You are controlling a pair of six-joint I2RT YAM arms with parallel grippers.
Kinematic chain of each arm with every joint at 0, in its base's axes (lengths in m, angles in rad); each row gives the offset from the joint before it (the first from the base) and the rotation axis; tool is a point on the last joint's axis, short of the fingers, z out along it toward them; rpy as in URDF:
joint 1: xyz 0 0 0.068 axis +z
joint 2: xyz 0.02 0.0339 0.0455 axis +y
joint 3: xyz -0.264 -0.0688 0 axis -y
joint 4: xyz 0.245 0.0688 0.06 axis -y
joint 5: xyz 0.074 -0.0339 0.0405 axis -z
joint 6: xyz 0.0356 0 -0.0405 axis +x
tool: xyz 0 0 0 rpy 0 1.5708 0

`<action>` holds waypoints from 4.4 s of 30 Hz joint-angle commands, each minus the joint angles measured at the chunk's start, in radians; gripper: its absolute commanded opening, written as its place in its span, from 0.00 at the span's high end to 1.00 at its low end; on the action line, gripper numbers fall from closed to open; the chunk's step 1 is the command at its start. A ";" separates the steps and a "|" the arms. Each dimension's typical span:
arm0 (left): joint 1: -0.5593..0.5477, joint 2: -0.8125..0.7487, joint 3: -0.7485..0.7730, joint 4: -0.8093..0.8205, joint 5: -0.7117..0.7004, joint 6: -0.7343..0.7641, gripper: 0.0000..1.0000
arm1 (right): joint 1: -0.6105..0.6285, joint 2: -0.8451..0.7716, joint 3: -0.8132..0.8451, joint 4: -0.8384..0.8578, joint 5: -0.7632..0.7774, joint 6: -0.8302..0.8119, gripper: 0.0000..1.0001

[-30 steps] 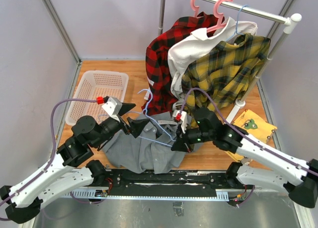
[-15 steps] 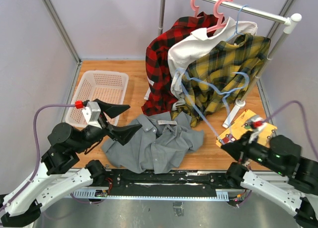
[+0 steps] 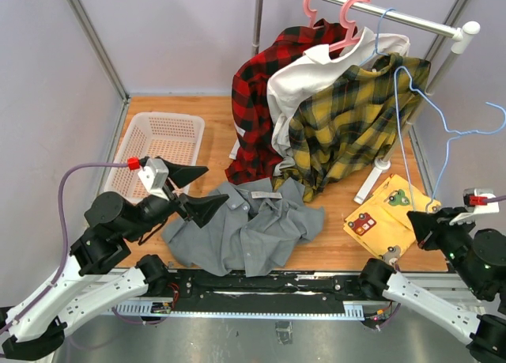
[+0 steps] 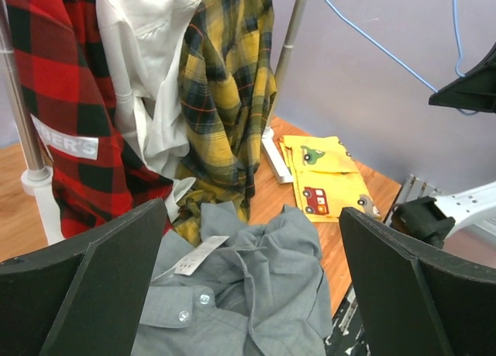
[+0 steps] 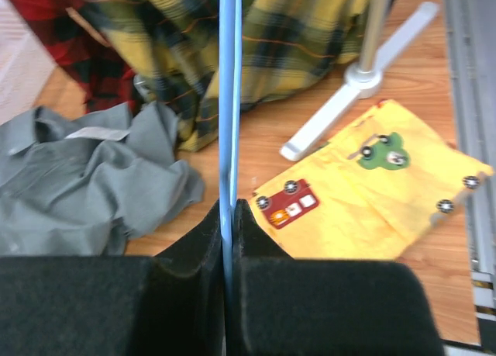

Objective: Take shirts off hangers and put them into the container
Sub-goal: Place the hanger at the clothesline, then pick up the shirt from the center of the board.

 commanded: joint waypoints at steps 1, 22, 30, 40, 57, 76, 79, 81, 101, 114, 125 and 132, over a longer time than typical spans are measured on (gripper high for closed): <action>0.001 0.006 0.002 -0.007 -0.038 -0.009 0.00 | 0.012 0.062 -0.031 0.012 0.229 0.006 0.99; 0.000 0.064 0.045 -0.083 -0.052 -0.016 0.00 | -0.015 0.522 -0.044 0.384 0.665 -0.062 0.99; 0.000 0.067 0.064 -0.110 -0.033 -0.042 0.00 | -0.320 0.661 0.015 0.434 0.429 -0.116 0.99; 0.000 0.040 0.080 -0.135 -0.042 -0.050 0.00 | -0.525 0.776 0.089 0.509 0.199 -0.137 0.99; 0.000 0.028 0.117 -0.195 -0.037 -0.052 0.00 | -0.688 0.941 0.237 0.520 0.076 -0.161 0.95; 0.000 0.077 -0.016 -0.220 0.012 -0.113 0.00 | -0.704 0.506 -0.049 0.560 -0.424 -0.160 0.17; 0.000 0.092 -0.069 -0.190 -0.005 -0.142 0.00 | -0.702 0.391 -0.147 0.548 -0.529 -0.160 0.15; 0.001 0.104 -0.106 -0.168 -0.013 -0.170 0.00 | -0.703 0.308 -0.264 0.545 -0.593 -0.148 0.14; -0.176 0.417 -0.065 -0.283 -0.245 -0.403 0.00 | -0.703 0.029 -0.673 0.851 -1.026 -0.289 0.02; -0.274 0.668 -0.131 -0.135 -0.419 -0.544 0.00 | -0.704 0.007 -0.714 0.878 -0.971 -0.295 0.02; -0.273 0.971 -0.351 0.171 -0.451 -0.684 0.00 | -0.704 0.122 -0.704 0.853 -0.935 -0.286 0.02; -0.295 1.045 -0.331 0.064 -0.487 -0.711 0.52 | -0.705 0.135 -0.707 0.834 -0.816 -0.279 0.02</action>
